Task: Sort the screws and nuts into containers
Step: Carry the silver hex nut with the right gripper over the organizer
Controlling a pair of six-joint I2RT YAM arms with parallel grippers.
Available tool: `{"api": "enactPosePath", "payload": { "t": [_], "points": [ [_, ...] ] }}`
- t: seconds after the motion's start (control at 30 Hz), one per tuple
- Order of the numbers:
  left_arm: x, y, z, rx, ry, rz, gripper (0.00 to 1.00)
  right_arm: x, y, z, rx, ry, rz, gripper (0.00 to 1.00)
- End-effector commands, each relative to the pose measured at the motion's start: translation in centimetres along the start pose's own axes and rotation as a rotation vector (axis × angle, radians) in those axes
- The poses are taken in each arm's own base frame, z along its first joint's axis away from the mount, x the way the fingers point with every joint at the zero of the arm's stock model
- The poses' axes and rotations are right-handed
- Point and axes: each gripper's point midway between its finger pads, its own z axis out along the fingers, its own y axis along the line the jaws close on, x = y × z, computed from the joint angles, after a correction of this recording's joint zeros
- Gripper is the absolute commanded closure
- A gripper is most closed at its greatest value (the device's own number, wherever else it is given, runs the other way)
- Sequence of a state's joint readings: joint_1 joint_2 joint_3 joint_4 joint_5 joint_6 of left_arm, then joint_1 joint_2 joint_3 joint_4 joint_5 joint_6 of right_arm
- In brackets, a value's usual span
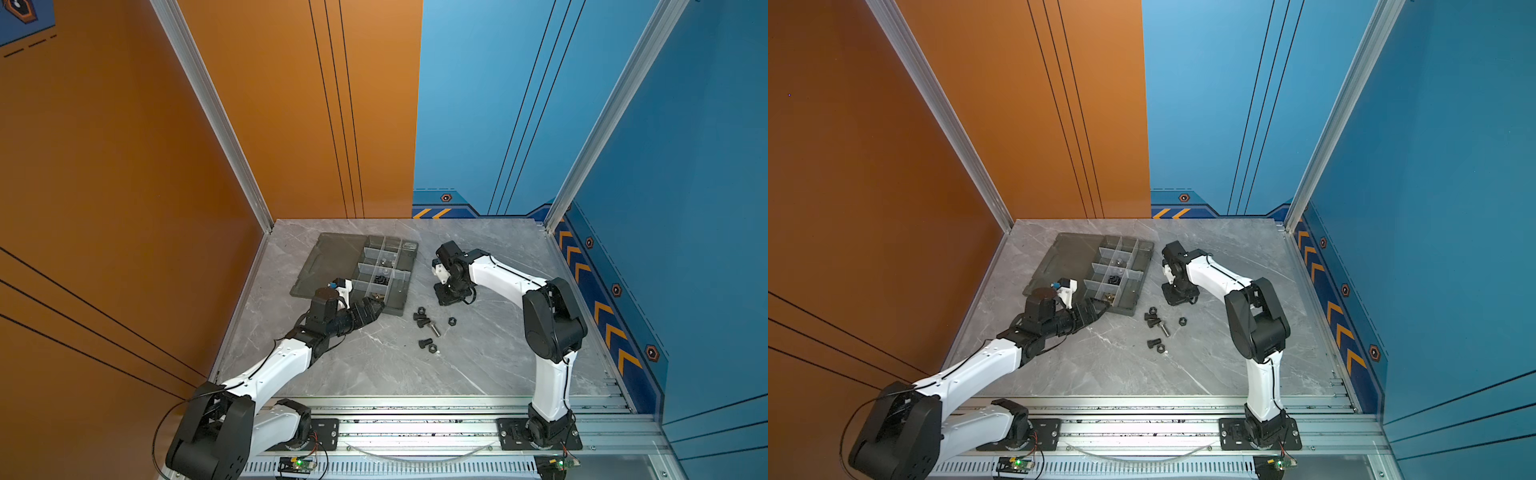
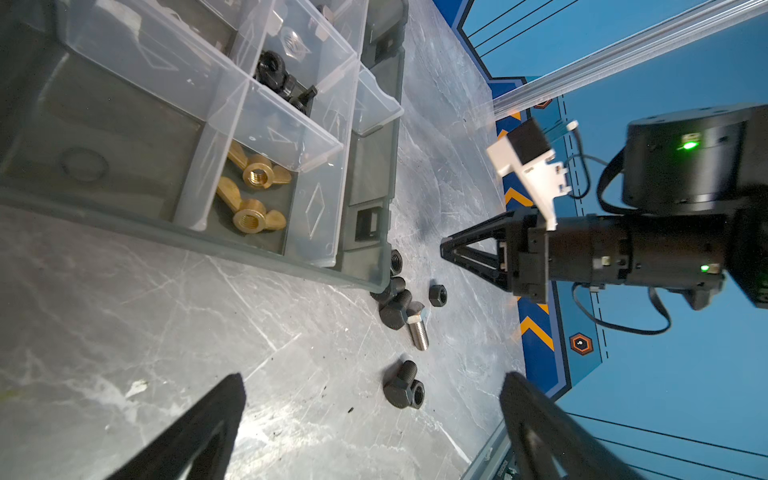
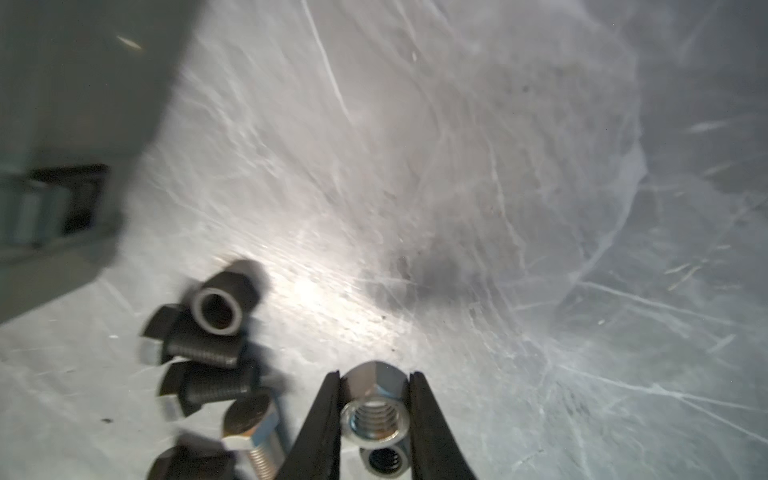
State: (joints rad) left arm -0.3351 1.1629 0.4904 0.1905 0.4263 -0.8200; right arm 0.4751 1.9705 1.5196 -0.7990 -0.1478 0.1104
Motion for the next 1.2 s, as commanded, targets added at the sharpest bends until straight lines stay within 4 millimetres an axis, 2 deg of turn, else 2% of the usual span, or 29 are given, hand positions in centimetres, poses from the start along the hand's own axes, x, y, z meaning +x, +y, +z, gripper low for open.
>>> {"api": "enactPosePath", "payload": {
  "t": [0.0,0.27,0.3,0.4,0.43,0.53,0.7,0.8,0.97,1.17],
  "points": [
    [-0.3,-0.6,-0.3,0.015,-0.017,0.017,0.02,-3.6,2.5,-3.7,-0.113,-0.137,0.007,0.93],
    [-0.4,-0.6,-0.5,0.019,-0.019,0.018,0.02,-10.6,6.3,-6.4,-0.258,-0.318,0.001,0.93],
    [-0.5,-0.6,-0.6,0.018,-0.021,0.017,0.02,-12.1,6.9,-7.3,-0.276,-0.364,-0.005,0.93],
    [-0.5,-0.4,-0.8,0.014,-0.024,0.014,0.02,-14.8,8.1,-7.7,-0.309,-0.438,-0.009,0.93],
    [-0.6,-0.4,-0.9,0.015,-0.027,0.015,0.02,-15.5,8.4,-7.0,-0.316,-0.448,-0.008,0.93],
    [-0.7,-0.3,-1.1,0.012,-0.032,0.012,0.02,-17.7,9.5,-6.7,-0.331,-0.496,-0.026,0.94],
    [-0.9,-0.6,-1.5,0.014,-0.037,0.015,0.02,-20.1,11.0,-5.3,-0.298,-0.532,-0.069,0.94],
    [-1.0,-0.6,-1.7,0.012,-0.043,0.014,0.02,-21.4,11.1,-3.8,-0.295,-0.55,-0.042,0.94],
    [-1.1,-0.6,-2.1,0.007,-0.051,0.016,0.02,-22.4,11.2,-0.9,-0.327,-0.545,0.036,0.93],
    [-1.0,-0.6,-2.5,0.002,-0.058,0.022,0.02,-22.7,10.4,1.9,-0.309,-0.532,0.077,0.93]
  ]
}}
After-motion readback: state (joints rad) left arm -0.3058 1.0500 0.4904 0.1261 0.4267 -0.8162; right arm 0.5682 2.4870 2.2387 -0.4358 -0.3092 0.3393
